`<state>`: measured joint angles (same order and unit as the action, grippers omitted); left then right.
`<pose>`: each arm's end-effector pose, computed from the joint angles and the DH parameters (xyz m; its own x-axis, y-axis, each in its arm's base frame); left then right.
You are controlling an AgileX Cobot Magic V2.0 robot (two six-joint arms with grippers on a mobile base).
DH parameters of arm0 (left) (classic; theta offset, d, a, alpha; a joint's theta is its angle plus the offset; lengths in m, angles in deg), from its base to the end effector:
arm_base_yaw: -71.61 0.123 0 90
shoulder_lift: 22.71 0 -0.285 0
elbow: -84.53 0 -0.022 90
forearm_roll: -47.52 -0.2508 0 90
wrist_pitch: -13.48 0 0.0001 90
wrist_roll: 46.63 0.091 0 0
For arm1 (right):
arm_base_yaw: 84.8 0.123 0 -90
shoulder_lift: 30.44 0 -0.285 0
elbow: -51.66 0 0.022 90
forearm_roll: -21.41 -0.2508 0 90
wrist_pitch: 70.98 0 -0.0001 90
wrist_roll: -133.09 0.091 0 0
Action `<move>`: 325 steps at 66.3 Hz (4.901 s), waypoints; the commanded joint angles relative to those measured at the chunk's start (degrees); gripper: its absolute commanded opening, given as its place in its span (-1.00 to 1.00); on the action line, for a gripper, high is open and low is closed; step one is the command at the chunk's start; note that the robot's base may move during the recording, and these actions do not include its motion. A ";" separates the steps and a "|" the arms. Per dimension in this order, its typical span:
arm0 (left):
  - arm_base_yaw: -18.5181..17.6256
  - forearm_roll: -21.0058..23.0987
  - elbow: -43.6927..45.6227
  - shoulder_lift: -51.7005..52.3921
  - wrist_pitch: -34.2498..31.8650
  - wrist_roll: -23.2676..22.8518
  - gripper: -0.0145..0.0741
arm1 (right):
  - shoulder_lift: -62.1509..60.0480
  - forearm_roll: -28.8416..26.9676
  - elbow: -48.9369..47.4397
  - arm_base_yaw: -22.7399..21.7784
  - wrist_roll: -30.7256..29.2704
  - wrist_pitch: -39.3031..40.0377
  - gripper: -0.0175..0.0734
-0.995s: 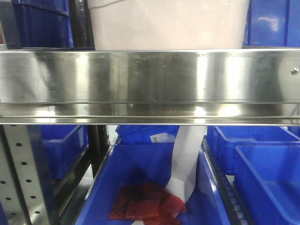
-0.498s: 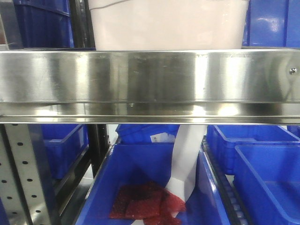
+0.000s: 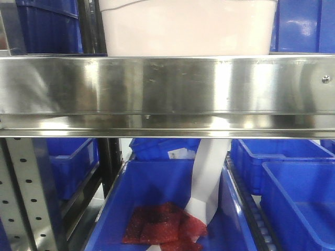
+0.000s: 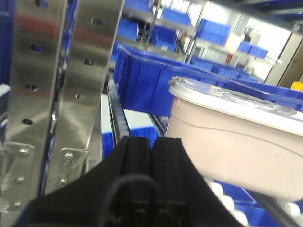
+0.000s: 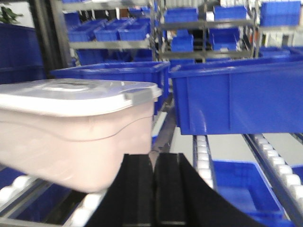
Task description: Grab white bin and place on right shelf
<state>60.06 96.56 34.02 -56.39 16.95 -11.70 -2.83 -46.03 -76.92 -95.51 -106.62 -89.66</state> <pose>0.0980 -0.0243 0.3339 -0.0009 -0.2475 -0.9689 0.2520 0.9376 -0.2397 0.0799 0.0124 0.3298 0.0480 0.1028 -0.9935 -0.1188 0.9882 0.0966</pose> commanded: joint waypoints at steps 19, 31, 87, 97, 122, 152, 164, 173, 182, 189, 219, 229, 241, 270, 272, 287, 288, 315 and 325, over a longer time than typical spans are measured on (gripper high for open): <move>-0.39 -0.85 -7.81 18.55 -3.15 0.45 -0.94 | -15.98 -1.07 2.82 0.12 -0.94 -9.32 -0.55; -0.39 -0.85 -8.30 18.82 -2.44 0.45 -0.94 | -15.98 -1.07 2.82 0.12 -0.94 -12.16 -0.55; -0.39 -0.54 -8.30 18.82 -2.21 0.45 -0.96 | -15.69 39.61 10.92 9.67 29.01 10.36 -0.55; -0.39 -0.54 -8.30 18.82 -2.21 0.45 -0.96 | -16.27 59.55 15.94 10.21 59.71 13.98 -0.55; -0.39 -0.49 -8.30 18.82 -2.21 0.45 -0.96 | -21.47 64.77 27.39 10.28 60.09 15.43 -0.55; -0.39 -0.49 -8.30 18.82 -2.21 0.45 -0.96 | -21.47 64.78 27.39 10.28 57.68 20.41 -0.55; -0.39 -0.49 -8.30 18.82 -2.21 0.45 -0.96 | -21.47 64.78 27.39 10.28 57.68 17.58 -0.55; -0.39 -0.49 -8.30 18.82 -2.21 0.45 -0.96 | -21.47 64.78 27.39 10.28 57.68 17.58 -0.55; -0.39 -0.49 -8.30 18.82 -2.21 0.45 -0.96 | -21.47 64.78 27.39 10.28 57.68 17.58 -0.55; -0.39 -0.49 -8.30 18.82 -2.21 0.45 -0.96 | -21.47 64.78 27.39 10.28 57.68 17.58 -0.55; -0.30 -2.85 -11.83 18.85 -4.96 1.95 -0.96 | -21.47 64.78 27.39 10.28 57.68 17.58 -0.55; -0.30 -14.09 -17.13 18.85 -8.33 -0.48 -0.96 | -21.47 64.78 27.39 10.28 57.68 17.58 -0.55; 1.22 -35.70 -22.84 18.85 -7.73 -25.03 -0.96 | -21.47 64.78 27.39 10.28 57.68 17.58 -0.55; 9.79 -45.87 -28.33 26.86 -1.83 -30.74 -0.96 | -21.47 64.78 27.39 10.28 57.68 17.58 -0.55; 9.48 -45.87 -28.33 27.27 -1.10 -30.73 -0.96 | -21.47 64.78 27.39 10.28 57.68 17.58 -0.55; 5.99 -45.76 -28.33 27.27 -1.32 -30.86 -0.96 | -21.47 64.78 27.39 10.28 57.68 17.63 -0.55; 5.82 -45.57 -28.33 27.27 -1.32 -30.86 -0.96 | -21.47 64.78 27.39 10.28 57.68 17.63 -0.55; 5.17 -45.16 -28.33 27.27 -3.47 -33.53 -0.96 | -21.47 64.78 27.39 10.28 57.68 17.63 -0.55; 5.17 -44.03 -28.33 27.27 -3.47 -33.53 -0.96 | -21.47 64.78 27.39 10.28 57.68 17.63 -0.55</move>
<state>65.60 51.52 5.61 -29.81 18.91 -44.58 -23.30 18.17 -49.45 -85.46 -48.62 -76.82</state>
